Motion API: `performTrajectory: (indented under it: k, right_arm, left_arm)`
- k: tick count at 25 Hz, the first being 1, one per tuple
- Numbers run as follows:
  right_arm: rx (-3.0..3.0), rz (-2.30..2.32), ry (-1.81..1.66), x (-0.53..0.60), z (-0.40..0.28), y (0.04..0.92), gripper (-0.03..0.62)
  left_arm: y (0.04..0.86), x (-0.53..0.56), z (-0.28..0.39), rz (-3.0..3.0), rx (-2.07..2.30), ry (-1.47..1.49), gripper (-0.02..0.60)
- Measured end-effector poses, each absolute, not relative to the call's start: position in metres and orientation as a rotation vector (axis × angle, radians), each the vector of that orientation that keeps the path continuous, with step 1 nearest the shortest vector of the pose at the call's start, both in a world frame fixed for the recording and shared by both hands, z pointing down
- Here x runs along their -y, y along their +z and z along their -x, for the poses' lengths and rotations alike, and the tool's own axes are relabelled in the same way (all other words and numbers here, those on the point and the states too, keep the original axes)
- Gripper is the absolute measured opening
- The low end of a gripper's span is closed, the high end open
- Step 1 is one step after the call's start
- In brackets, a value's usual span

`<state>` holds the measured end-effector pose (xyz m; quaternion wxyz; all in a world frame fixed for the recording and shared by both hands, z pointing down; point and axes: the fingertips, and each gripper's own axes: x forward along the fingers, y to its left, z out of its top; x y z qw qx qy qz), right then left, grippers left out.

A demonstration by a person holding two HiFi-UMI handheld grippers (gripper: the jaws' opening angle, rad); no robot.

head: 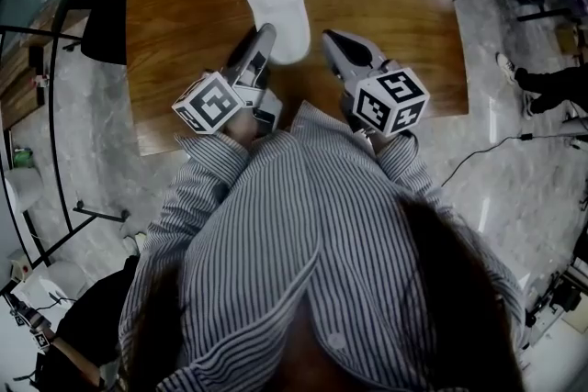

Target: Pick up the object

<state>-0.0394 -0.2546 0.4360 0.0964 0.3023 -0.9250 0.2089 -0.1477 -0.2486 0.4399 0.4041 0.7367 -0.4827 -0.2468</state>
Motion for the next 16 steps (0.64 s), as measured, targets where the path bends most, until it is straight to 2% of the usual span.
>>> performTrajectory:
  k: [16]
  right_arm:
    - [2.698,-0.922,0.626,0.2540,0.0331,0.4426,0.002]
  left_arm:
    - [0.4400,0.2439,0.1448,-1.857,1.201,-0.629,0.132]
